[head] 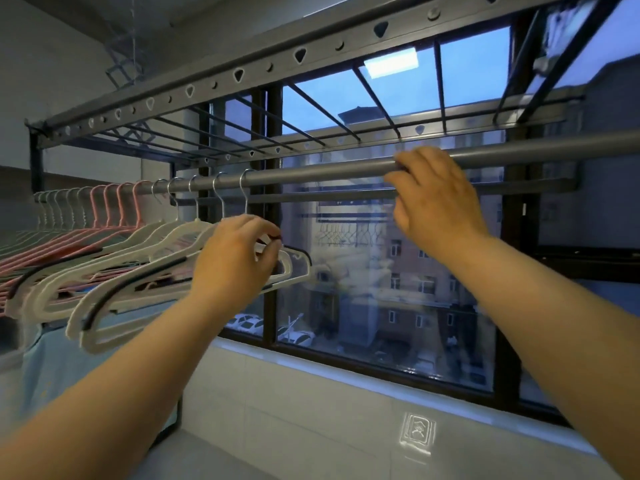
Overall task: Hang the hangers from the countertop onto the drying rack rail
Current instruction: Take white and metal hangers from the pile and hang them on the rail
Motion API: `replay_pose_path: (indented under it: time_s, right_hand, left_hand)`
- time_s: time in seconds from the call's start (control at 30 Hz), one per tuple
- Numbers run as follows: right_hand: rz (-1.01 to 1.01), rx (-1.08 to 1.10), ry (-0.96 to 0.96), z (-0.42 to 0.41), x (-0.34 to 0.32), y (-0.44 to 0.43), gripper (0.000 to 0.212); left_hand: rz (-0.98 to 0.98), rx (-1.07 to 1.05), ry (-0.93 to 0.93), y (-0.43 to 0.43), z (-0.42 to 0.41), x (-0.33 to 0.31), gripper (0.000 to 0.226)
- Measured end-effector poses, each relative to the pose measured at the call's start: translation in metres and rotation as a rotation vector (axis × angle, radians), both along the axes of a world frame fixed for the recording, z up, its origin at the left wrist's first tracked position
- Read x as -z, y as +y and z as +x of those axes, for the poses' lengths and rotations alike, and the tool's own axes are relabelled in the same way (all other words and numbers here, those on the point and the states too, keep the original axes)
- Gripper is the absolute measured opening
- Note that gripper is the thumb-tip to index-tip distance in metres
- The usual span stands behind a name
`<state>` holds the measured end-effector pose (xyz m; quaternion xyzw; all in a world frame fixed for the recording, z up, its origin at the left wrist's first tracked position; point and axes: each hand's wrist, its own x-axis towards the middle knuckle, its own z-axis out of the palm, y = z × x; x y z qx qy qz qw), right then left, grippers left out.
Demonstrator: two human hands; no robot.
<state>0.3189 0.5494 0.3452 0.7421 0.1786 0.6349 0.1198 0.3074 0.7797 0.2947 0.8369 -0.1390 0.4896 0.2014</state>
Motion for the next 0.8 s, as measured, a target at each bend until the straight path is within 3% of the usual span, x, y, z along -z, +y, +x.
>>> replay_pose_path:
  time_s: [0.1,0.23,0.37,0.5,0.57,0.63,0.8]
  right_hand:
    - [-0.056,0.013,-0.061,-0.004,0.017,-0.030,0.027]
    - [-0.050,0.133,0.068,-0.024,0.052,-0.093,0.036]
    - [0.069,0.282,0.231,-0.078,0.094,-0.175,0.033]
    - [0.202,0.508,0.388,-0.156,0.145,-0.270,0.028]
    - [0.268,0.615,0.427,-0.206,0.171,-0.325,0.029]
    - [0.322,0.757,0.434,-0.262,0.196,-0.374,0.020]
    - [0.598,1.058,0.500,-0.407,0.252,-0.466,0.019]
  left_hand:
    - [-0.039,0.205,0.050,-0.032,-0.012,0.023,0.020]
    - [0.045,0.453,0.177,-0.090,-0.019,0.068,0.022]
    - [0.076,0.644,0.262,-0.171,-0.032,0.100,0.046]
    - [0.069,0.840,0.419,-0.267,-0.068,0.121,0.041]
    - [0.075,0.896,0.522,-0.322,-0.089,0.136,0.009]
    - [0.106,0.979,0.543,-0.377,-0.112,0.155,0.041]
    - [0.262,1.210,0.740,-0.507,-0.200,0.205,0.037]
